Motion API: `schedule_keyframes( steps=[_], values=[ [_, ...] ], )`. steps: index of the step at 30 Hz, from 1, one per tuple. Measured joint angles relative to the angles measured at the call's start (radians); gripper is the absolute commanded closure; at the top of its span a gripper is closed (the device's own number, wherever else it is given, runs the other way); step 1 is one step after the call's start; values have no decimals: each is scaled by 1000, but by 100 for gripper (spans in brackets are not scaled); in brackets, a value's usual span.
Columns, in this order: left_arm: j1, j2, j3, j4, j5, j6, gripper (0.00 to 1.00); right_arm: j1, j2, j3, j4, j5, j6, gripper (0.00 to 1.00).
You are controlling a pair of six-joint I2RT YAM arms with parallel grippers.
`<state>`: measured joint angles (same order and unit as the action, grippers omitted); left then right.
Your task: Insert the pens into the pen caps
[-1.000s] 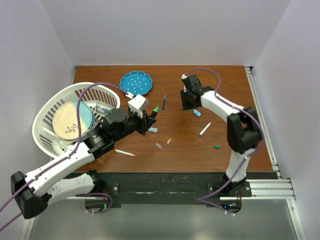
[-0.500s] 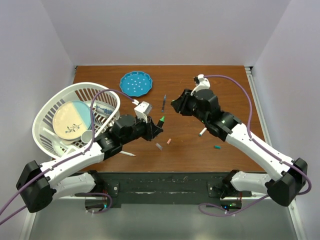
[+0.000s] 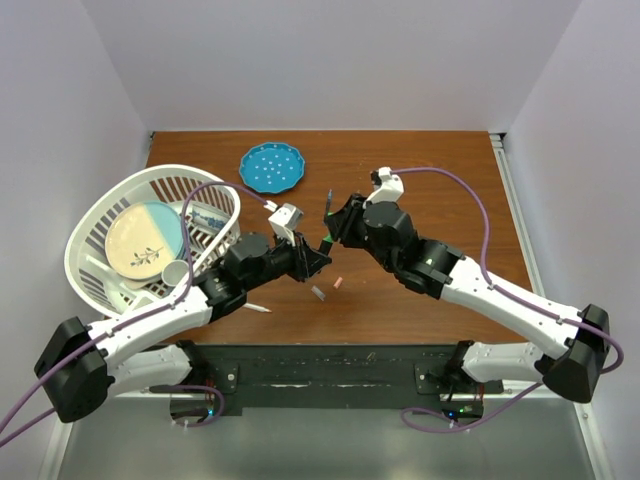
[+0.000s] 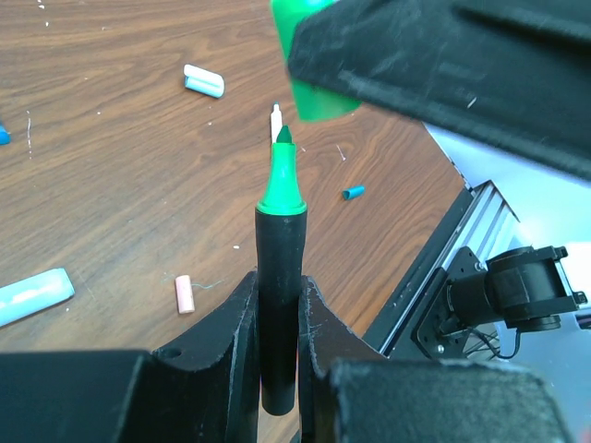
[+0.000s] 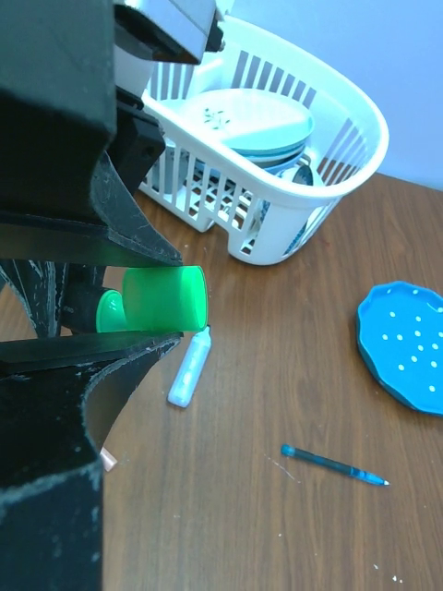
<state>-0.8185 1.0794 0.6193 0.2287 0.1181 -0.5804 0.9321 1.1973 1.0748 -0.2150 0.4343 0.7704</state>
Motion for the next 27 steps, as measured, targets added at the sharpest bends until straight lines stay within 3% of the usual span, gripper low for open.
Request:
schedule_keyframes(
  steps=[27],
  values=[
    [-1, 7, -10, 55, -11, -14, 100, 53, 32, 0, -11, 89, 0, 100]
  ],
)
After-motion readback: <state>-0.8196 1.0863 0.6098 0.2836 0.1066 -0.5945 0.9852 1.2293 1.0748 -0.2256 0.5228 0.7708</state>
